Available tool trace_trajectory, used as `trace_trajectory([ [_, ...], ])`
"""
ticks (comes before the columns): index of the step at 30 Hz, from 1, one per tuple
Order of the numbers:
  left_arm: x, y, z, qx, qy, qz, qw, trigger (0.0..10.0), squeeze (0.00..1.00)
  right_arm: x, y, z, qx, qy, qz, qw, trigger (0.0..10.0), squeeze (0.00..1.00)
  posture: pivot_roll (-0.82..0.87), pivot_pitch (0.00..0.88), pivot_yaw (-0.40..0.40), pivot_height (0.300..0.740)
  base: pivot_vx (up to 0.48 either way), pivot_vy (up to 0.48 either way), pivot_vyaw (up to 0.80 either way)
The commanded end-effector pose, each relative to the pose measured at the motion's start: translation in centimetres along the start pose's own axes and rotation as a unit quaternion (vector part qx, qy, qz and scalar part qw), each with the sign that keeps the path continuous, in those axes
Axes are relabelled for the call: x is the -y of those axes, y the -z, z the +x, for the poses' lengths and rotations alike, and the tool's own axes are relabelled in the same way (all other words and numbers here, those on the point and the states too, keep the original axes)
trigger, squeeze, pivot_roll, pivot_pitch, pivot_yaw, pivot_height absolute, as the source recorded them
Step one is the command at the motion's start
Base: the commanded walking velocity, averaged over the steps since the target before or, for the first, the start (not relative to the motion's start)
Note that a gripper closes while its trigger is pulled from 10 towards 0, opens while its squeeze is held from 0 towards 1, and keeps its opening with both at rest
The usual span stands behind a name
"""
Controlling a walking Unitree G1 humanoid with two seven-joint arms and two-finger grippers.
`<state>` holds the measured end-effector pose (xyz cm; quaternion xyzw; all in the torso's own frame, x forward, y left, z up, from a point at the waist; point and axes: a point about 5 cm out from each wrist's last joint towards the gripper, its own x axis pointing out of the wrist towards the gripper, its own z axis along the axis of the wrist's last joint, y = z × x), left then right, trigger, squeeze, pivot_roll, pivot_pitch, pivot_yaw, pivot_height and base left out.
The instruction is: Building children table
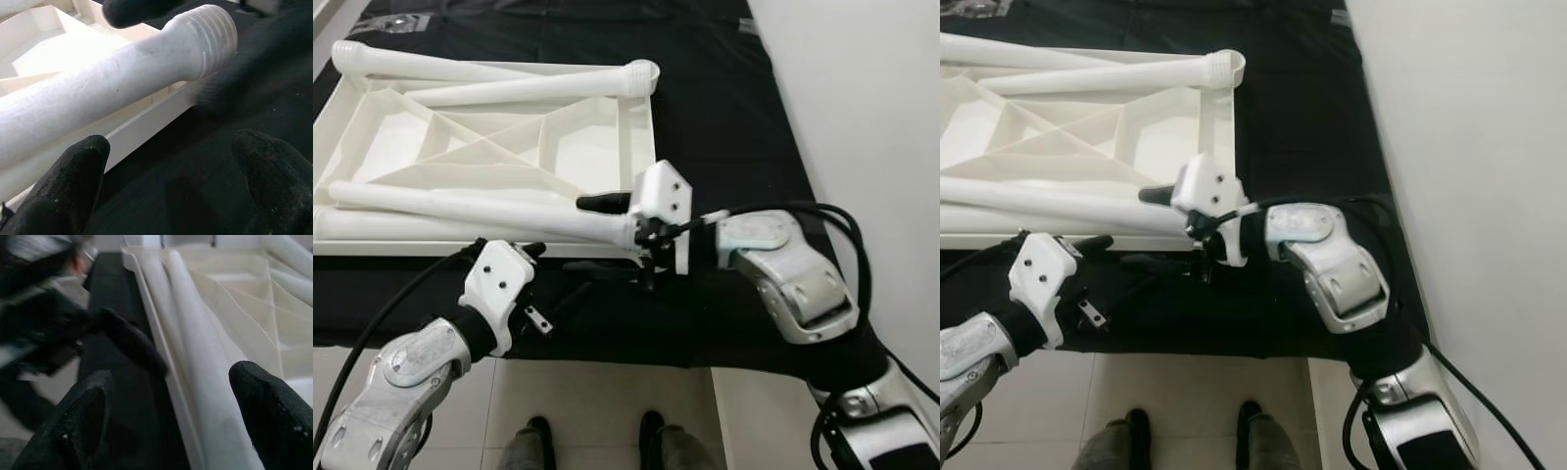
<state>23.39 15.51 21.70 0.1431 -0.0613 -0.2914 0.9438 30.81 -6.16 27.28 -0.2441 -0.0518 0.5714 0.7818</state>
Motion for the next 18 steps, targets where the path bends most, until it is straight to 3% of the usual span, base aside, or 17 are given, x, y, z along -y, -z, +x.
trace_trajectory([
  [1,0.3,0.6,0.0,-0.007,0.001,-0.007,1.000,10.0,0.00,-0.1,0.5,0.8,-0.037,0.008,0.015,0.999,10.0,0.00,0.09,0.313,-0.076,0.740,0.000,0.000,0.00],
  [2,0.3,0.6,0.0,-0.007,0.001,-0.007,1.000,10.0,0.00,-0.1,0.5,0.8,-0.037,0.008,0.015,0.999,10.0,0.00,0.09,0.313,-0.076,0.740,0.000,0.000,0.00],
  [4,0.4,0.6,0.0,-0.007,0.000,-0.009,1.000,10.0,0.00,0.1,1.2,1.0,-0.100,0.023,0.028,0.994,10.0,0.00,0.09,0.311,-0.077,0.740,0.000,0.000,0.00],
  [6,0.4,0.6,0.0,-0.007,0.000,-0.009,1.000,10.0,0.00,0.1,1.2,1.0,-0.100,0.023,0.028,0.994,10.0,0.00,0.09,0.311,-0.077,0.740,0.000,0.000,0.00],
  [10,0.5,0.7,-0.1,-0.008,0.001,-0.011,1.000,10.0,0.00,0.5,1.5,0.8,-0.149,0.031,0.019,0.988,10.0,0.00,0.09,0.308,-0.080,0.740,0.000,0.000,0.00],
  [11,0.6,0.8,0.0,-0.008,0.002,-0.012,1.000,10.0,0.00,0.4,1.8,0.6,-0.183,0.015,0.005,0.983,10.0,0.00,0.08,0.305,-0.083,0.740,0.000,0.000,0.00],
  [14,0.8,0.8,0.1,-0.006,0.002,-0.014,1.000,10.0,0.00,0.2,2.3,0.6,-0.212,0.006,-0.010,0.977,10.0,0.00,0.08,0.301,-0.085,0.740,0.000,0.000,0.00],
  [18,0.9,0.8,0.2,-0.005,0.002,-0.015,1.000,10.0,0.00,0.9,2.9,0.7,-0.253,0.033,-0.048,0.966,10.0,0.00,0.08,0.296,-0.089,0.740,0.000,0.000,0.00],
])
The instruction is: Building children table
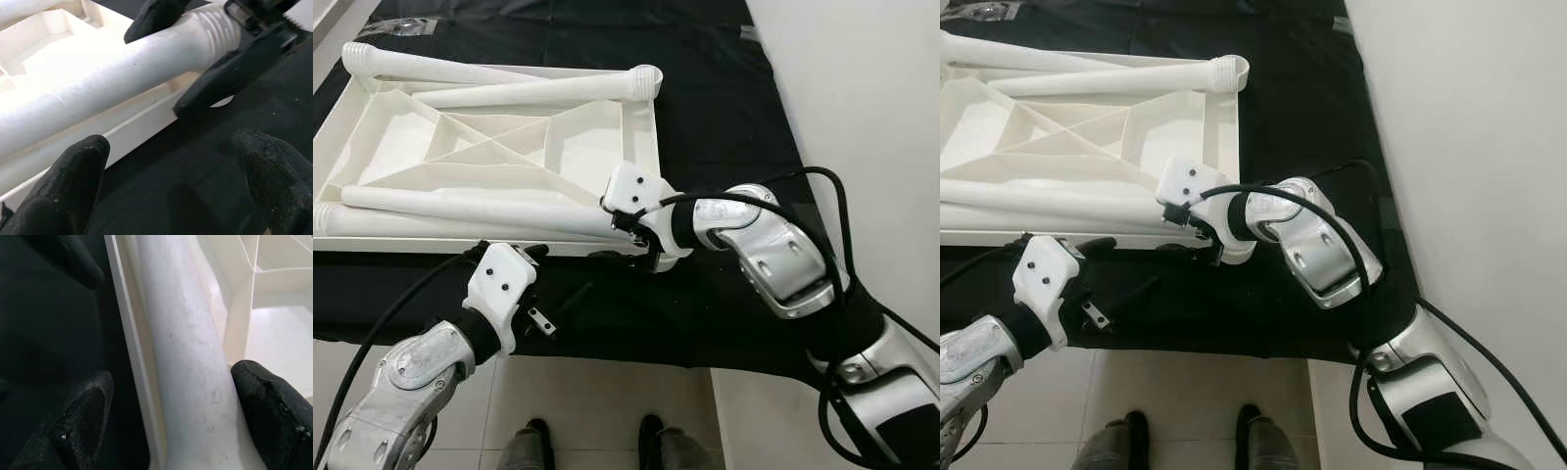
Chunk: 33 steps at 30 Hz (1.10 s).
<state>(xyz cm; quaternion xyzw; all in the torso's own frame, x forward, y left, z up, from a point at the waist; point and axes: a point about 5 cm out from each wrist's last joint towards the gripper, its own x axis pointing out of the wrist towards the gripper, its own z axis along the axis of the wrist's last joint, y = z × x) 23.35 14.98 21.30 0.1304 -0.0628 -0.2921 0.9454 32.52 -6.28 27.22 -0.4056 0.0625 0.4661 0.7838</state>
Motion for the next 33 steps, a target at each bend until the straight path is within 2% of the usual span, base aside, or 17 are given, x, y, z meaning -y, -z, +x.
trace_trajectory([
  [1,0.3,0.6,-0.1,-0.010,0.002,-0.003,1.000,10.0,0.00,-0.9,1.9,1.1,-0.057,-0.016,0.007,0.998,10.0,0.00,0.08,0.296,-0.089,0.740,0.000,0.000,0.00],
  [2,0.3,0.6,-0.1,-0.010,0.002,-0.003,1.000,10.0,0.00,-0.9,1.9,1.1,-0.057,-0.016,0.007,0.998,10.0,0.00,0.08,0.296,-0.089,0.740,0.000,0.000,0.00],
  [3,0.3,0.5,-0.1,-0.009,0.001,-0.003,1.000,10.0,0.00,-0.8,2.0,1.1,-0.068,-0.012,-0.001,0.998,4.9,0.00,0.09,0.293,-0.092,0.740,0.000,0.000,0.00],
  [4,0.2,0.5,-0.1,-0.009,-0.001,-0.003,1.000,10.0,0.00,-0.8,2.1,1.1,-0.078,-0.009,-0.010,0.997,0.5,0.00,0.09,0.291,-0.093,0.740,0.000,0.000,0.00],
  [5,0.2,0.6,-0.1,-0.008,-0.002,-0.003,1.000,10.0,0.00,-0.8,2.1,1.2,-0.085,-0.007,-0.016,0.996,0.0,0.00,0.08,0.289,-0.094,0.740,0.000,0.000,0.00],
  [16,0.0,0.5,-0.1,-0.006,-0.009,-0.001,1.000,10.0,0.00,-0.4,2.3,1.2,-0.105,0.008,-0.036,0.994,0.0,0.00,0.09,0.281,-0.099,0.740,0.000,0.000,0.00],
  [21,-0.3,0.4,-0.2,-0.003,-0.014,0.003,1.000,10.0,0.00,-0.1,2.0,1.4,-0.082,0.027,-0.020,0.996,0.0,0.00,0.10,0.274,-0.098,0.740,0.000,0.000,0.00],
  [22,-0.5,0.3,-0.2,-0.001,-0.018,0.004,1.000,10.0,0.00,0.5,1.4,1.4,-0.052,0.045,-0.006,0.998,0.0,0.00,0.10,0.270,-0.095,0.740,0.000,0.000,0.00],
  [23,-1.0,0.0,-0.2,0.005,-0.027,0.004,1.000,10.0,0.00,1.3,0.7,1.2,-0.011,0.062,0.039,0.997,0.0,0.00,0.10,0.267,-0.093,0.740,0.000,0.000,0.00],
  [24,-1.0,0.0,-0.2,0.005,-0.027,0.004,1.000,10.0,0.00,1.3,0.7,1.2,-0.011,0.062,0.039,0.997,0.0,0.00,0.10,0.267,-0.093,0.740,0.000,0.000,0.00],
  [26,-2.6,-1.5,-0.2,0.038,-0.056,-0.007,0.998,10.0,0.00,3.2,-0.3,0.4,0.076,0.102,0.132,0.983,0.0,0.00,0.11,0.257,-0.087,0.740,0.000,0.000,0.00],
  [27,-3.2,-2.1,-0.2,0.052,-0.067,-0.013,0.996,10.0,0.00,3.8,-0.4,0.1,0.100,0.112,0.165,0.975,0.0,0.00,0.11,0.257,-0.087,0.740,0.000,0.000,0.00],
  [28,-3.2,-2.1,-0.2,0.052,-0.067,-0.013,0.996,10.0,0.00,3.8,-0.4,0.1,0.100,0.112,0.165,0.975,0.0,0.00,0.11,0.257,-0.087,0.740,0.000,0.000,0.00],
  [30,-4.3,-3.6,-0.2,0.088,-0.083,-0.027,0.992,10.0,0.00,4.3,-0.3,-0.4,0.131,0.125,0.196,0.964,0.0,0.00,0.11,0.245,-0.079,0.740,0.000,0.000,0.00],
  [33,-5.2,-5.1,0.0,0.128,-0.096,-0.044,0.986,10.0,0.00,4.4,-0.4,-0.8,0.163,0.124,0.211,0.956,0.0,0.00,0.11,0.241,-0.076,0.740,0.000,0.000,0.00],
])
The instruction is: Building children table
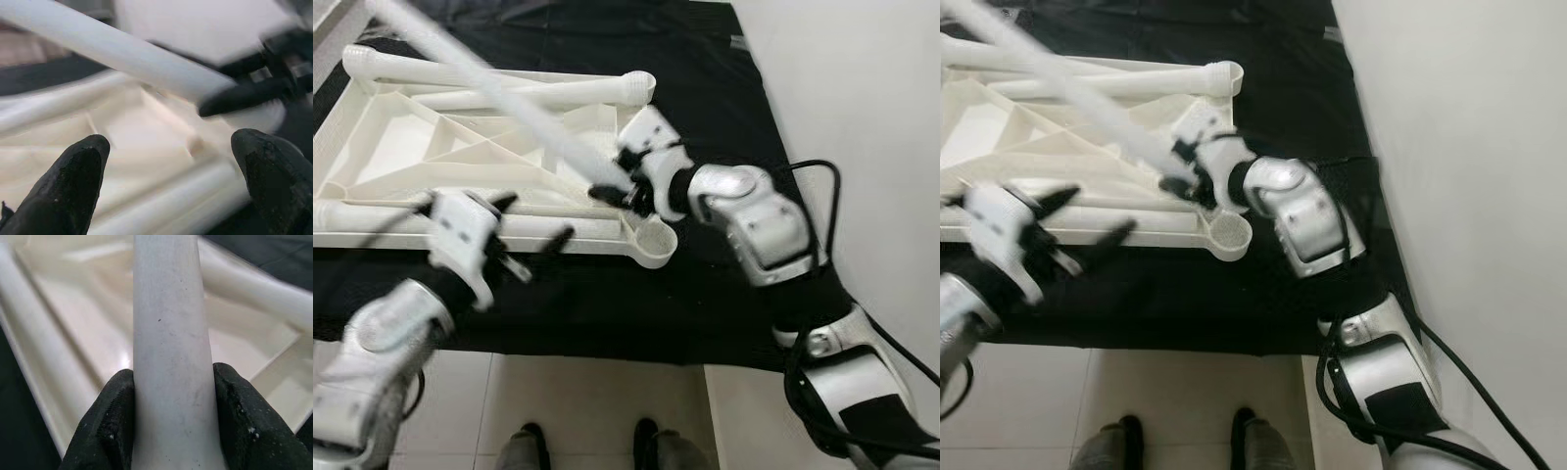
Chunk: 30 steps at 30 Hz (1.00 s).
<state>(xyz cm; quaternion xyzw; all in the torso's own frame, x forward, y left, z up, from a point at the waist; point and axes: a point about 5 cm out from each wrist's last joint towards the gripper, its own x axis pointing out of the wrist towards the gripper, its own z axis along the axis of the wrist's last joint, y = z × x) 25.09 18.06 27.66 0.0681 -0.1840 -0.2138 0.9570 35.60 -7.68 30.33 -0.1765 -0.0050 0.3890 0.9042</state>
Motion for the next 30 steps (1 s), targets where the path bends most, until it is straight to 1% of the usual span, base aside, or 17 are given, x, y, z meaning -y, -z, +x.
trace_trajectory([
  [1,0.0,0.0,0.1,0.004,-0.002,-0.025,1.000,10.0,0.00,-0.2,-0.1,-0.1,0.025,-0.009,0.014,1.000,0.0,0.00,0.11,0.241,-0.076,0.740,0.000,0.000,0.00],
  [2,-1.0,-1.5,1.1,0.053,-0.021,-0.067,0.996,10.0,0.00,-0.4,-0.5,-0.3,0.057,-0.011,0.016,0.998,0.0,0.00,0.11,0.237,-0.074,0.740,0.000,0.000,0.00],
  [4,-1.4,-2.0,1.4,0.068,-0.028,-0.082,0.994,10.0,0.00,-0.6,-0.7,-0.3,0.066,-0.011,0.009,0.998,0.0,0.00,0.11,0.231,-0.070,0.740,0.000,0.000,0.00],
  [5,-1.9,-2.7,1.9,0.093,-0.034,-0.110,0.989,10.0,0.00,-1.0,-0.7,-0.3,0.074,-0.012,-0.001,0.997,0.0,0.00,0.11,0.231,-0.070,0.740,0.000,0.000,0.00],
  [6,-2.6,-3.5,2.5,0.120,-0.042,-0.141,0.982,10.0,1.00,-1.5,-0.7,-0.3,0.081,-0.015,-0.017,0.996,0.0,0.00,0.11,0.226,-0.067,0.740,0.000,0.000,0.00],
  [7,-2.6,-3.5,2.5,0.120,-0.042,-0.141,0.982,10.0,1.00,-1.5,-0.7,-0.3,0.081,-0.015,-0.017,0.996,0.0,0.00,0.11,0.226,-0.067,0.740,0.000,0.000,0.00],
  [9,-3.8,-5.0,3.6,0.160,-0.049,-0.181,0.969,10.0,1.00,-2.3,-0.5,-0.1,0.087,-0.024,-0.030,0.995,0.0,0.00,0.11,0.220,-0.062,0.740,0.000,0.000,0.00],
  [11,-3.8,-5.0,3.6,0.160,-0.049,-0.181,0.969,10.0,1.00,-2.3,-0.5,-0.1,0.087,-0.024,-0.030,0.995,0.0,0.00,0.11,0.220,-0.062,0.740,0.000,0.000,0.00],
  [12,-4.5,-5.6,4.1,0.172,-0.059,-0.192,0.965,10.0,1.00,-2.7,-0.4,0.0,0.091,-0.031,-0.039,0.995,0.0,0.00,0.12,0.215,-0.060,0.740,0.000,0.000,0.00],
  [14,-4.5,-5.6,4.1,0.172,-0.059,-0.192,0.965,10.0,1.00,-2.7,-0.4,0.0,0.091,-0.031,-0.039,0.995,0.0,0.00,0.12,0.215,-0.060,0.740,0.000,0.000,0.00],
  [15,-6.4,-6.8,5.5,0.193,-0.074,-0.207,0.956,10.0,0.44,-3.8,-0.6,0.0,0.103,-0.053,-0.043,0.992,0.0,0.00,0.11,0.202,-0.047,0.740,0.000,0.000,0.00],
  [19,-6.9,-7.2,5.9,0.201,-0.076,-0.213,0.953,10.0,0.44,-4.1,-0.6,0.0,0.106,-0.060,-0.043,0.992,0.0,0.00,0.11,0.202,-0.047,0.740,0.000,0.000,0.00],
  [20,-7.1,-7.7,6.3,0.211,-0.071,-0.221,0.950,10.0,0.00,-4.2,-0.7,0.0,0.110,-0.061,-0.039,0.991,0.0,0.00,0.10,0.199,-0.041,0.740,0.000,0.000,0.00],
  [21,-7.1,-7.7,6.3,0.211,-0.071,-0.221,0.950,10.0,0.00,-4.2,-0.7,0.0,0.110,-0.061,-0.039,0.991,0.0,0.00,0.10,0.199,-0.041,0.740,0.000,0.000,0.00],
  [23,-6.8,-8.3,6.8,0.231,-0.054,-0.242,0.941,10.0,0.00,-3.9,-1.0,-0.1,0.120,-0.047,-0.025,0.991,0.0,0.00,0.09,0.194,-0.036,0.740,0.000,0.000,0.00],
  [25,-6.6,-8.5,7.0,0.238,-0.049,-0.253,0.936,10.0,0.00,-3.6,-1.2,-0.1,0.126,-0.037,-0.016,0.991,0.0,0.00,0.09,0.192,-0.036,0.740,0.000,0.000,0.00],
  [30,-6.3,-8.4,7.0,0.243,-0.043,-0.272,0.930,10.0,0.00,-3.0,-1.7,-0.3,0.142,-0.023,0.006,0.990,0.0,0.00,0.09,0.192,-0.036,0.740,0.000,0.000,0.00],
])
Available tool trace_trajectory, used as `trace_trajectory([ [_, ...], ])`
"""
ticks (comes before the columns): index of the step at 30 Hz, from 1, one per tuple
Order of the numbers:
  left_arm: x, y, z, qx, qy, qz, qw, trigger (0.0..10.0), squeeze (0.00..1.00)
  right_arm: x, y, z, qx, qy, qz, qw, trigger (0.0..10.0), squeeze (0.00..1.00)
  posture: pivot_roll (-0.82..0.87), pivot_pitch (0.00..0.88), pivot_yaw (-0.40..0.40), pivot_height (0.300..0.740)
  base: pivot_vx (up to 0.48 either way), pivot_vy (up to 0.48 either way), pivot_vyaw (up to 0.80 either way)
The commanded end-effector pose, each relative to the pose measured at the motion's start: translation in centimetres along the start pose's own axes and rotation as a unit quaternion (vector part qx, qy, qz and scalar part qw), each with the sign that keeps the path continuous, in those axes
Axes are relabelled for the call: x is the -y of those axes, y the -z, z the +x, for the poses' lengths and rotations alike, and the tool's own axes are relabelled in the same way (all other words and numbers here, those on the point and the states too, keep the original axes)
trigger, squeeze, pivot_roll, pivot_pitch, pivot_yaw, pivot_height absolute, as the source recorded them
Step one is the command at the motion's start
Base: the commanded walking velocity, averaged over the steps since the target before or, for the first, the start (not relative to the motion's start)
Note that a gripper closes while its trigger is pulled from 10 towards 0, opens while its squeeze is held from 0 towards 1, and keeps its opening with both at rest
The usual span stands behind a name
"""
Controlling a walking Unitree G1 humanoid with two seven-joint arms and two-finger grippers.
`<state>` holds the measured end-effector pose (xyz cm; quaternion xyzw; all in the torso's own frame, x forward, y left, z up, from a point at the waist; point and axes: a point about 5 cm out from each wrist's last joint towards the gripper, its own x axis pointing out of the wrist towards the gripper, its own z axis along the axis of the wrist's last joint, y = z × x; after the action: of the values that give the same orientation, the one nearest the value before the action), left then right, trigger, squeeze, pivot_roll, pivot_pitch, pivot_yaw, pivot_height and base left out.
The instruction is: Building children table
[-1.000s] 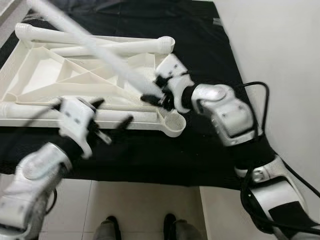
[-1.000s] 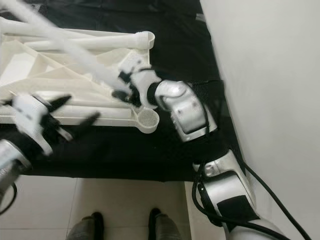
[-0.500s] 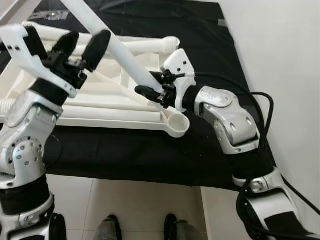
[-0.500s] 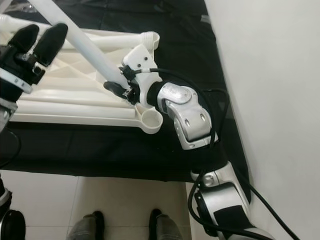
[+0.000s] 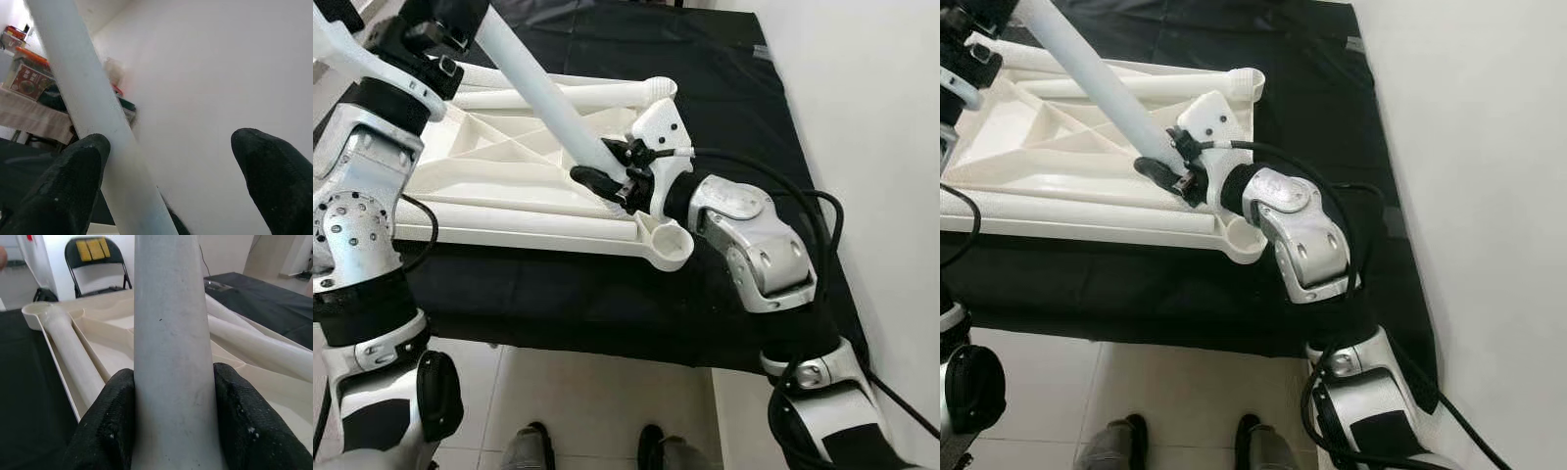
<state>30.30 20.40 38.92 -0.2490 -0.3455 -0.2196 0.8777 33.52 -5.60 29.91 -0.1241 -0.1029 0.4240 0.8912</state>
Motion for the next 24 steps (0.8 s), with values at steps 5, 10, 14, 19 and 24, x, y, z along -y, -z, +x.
trace_trajectory([
  [5,0.0,0.2,-0.3,0.004,0.001,-0.027,1.000,10.0,0.00,0.0,-1.3,-0.1,0.042,0.004,0.017,0.999,0.0,0.00,0.10,0.189,-0.037,0.740,0.000,0.000,0.00],
  [10,0.2,0.3,-0.2,0.001,0.013,-0.033,0.999,10.0,0.00,0.5,-1.3,-0.1,0.055,0.023,0.042,0.997,0.0,0.00,0.10,0.181,-0.036,0.740,0.000,0.000,0.00],
  [14,0.2,0.4,-0.3,0.001,0.012,-0.031,0.999,10.0,0.00,0.3,-1.5,-0.1,0.065,0.017,0.045,0.997,0.0,0.00,0.10,0.173,-0.040,0.740,0.000,0.000,0.00],
  [19,0.0,-0.2,0.1,0.009,0.013,-0.027,1.000,10.0,0.00,-1.5,-1.4,-0.2,0.063,-0.037,0.007,0.997,0.0,0.00,0.10,0.171,-0.041,0.740,0.000,0.000,0.00],
  [24,0.2,-0.7,0.8,0.015,0.024,-0.024,0.999,10.0,0.00,-1.8,-1.3,-0.2,0.068,-0.048,0.009,0.997,0.0,0.00,0.10,0.164,-0.042,0.740,0.000,0.000,0.00],
])
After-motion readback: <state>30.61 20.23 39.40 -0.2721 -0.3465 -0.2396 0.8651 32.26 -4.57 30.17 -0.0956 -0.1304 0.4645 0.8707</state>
